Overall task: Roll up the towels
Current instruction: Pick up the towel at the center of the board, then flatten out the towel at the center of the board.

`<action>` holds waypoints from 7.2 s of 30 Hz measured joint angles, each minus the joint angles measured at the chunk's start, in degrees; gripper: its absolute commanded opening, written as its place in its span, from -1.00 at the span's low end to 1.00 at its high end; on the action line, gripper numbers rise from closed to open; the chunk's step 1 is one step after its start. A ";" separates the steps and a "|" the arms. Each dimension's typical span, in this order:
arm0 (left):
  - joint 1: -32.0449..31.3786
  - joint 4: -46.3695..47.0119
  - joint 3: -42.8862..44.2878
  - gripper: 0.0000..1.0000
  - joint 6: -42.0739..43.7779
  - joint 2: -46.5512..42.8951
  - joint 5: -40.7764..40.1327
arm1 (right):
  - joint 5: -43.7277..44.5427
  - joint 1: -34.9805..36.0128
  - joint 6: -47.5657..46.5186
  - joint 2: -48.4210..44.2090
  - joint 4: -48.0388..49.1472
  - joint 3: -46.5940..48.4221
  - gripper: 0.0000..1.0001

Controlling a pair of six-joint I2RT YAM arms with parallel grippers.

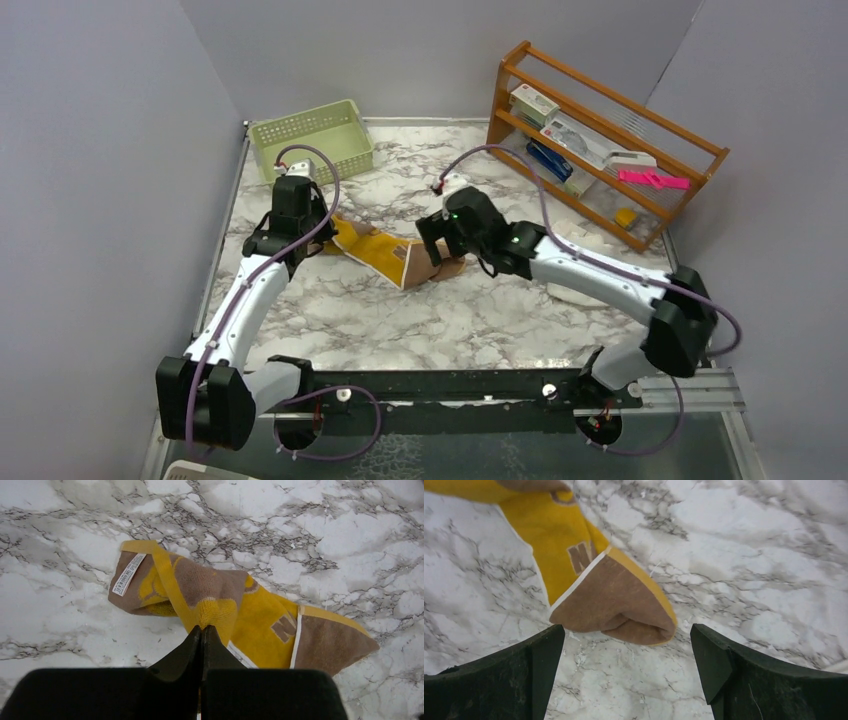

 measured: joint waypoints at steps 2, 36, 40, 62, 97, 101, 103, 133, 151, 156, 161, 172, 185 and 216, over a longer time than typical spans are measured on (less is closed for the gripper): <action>0.70 -0.28 0.09 -1.00 0.17 0.00 0.00 | -2.10 0.70 -1.25 6.25 0.87 1.07 0.99; 8.48 -5.70 6.82 -1.00 5.07 1.53 0.66 | -10.47 -7.82 -8.50 19.08 5.73 3.19 -0.73; 8.52 -6.82 9.92 -1.00 5.57 1.51 -0.28 | -9.92 -8.63 -8.04 8.11 7.65 -1.46 -0.98; 8.57 -13.11 8.90 -1.00 6.49 -2.25 -1.33 | -22.56 -9.84 -10.56 24.87 8.96 9.35 0.50; 8.66 -11.96 4.98 -1.00 8.04 -2.91 -1.64 | -18.71 -8.81 -8.52 32.83 -2.82 16.76 -0.98; 8.94 -13.16 8.94 -1.00 8.39 -2.89 -2.67 | -14.75 -9.73 -9.66 18.95 -3.50 14.34 -0.98; 8.94 -13.20 10.82 -1.00 8.79 -2.89 -3.63 | -13.60 -11.04 -10.10 12.00 -2.34 13.11 -0.98; 8.61 -22.69 -2.05 -1.00 0.83 -16.52 16.41 | -19.23 -14.53 -0.52 -36.20 -6.32 -13.42 -0.91; 7.91 -20.61 28.30 -1.00 5.27 22.56 3.17 | -21.20 -28.92 4.33 0.39 6.34 -3.17 0.89; 8.48 -20.48 28.04 -1.00 7.93 22.80 1.73 | -22.56 -20.59 1.88 0.37 5.55 -9.07 0.85; 8.87 -20.48 24.63 -1.00 9.44 21.99 0.28 | -26.97 -6.97 2.40 0.55 5.70 -18.51 0.72; 9.18 -20.46 22.53 -1.00 10.10 21.07 0.28 | -40.37 -5.42 6.95 7.58 12.87 -22.45 0.46; 9.20 -20.50 21.57 -1.00 10.38 18.49 0.31 | -50.07 -5.42 13.40 17.20 20.02 -19.12 0.14; 9.20 -23.04 29.75 -1.00 9.44 15.43 -0.79 | -34.03 -7.34 1.11 12.96 1.14 9.60 -0.98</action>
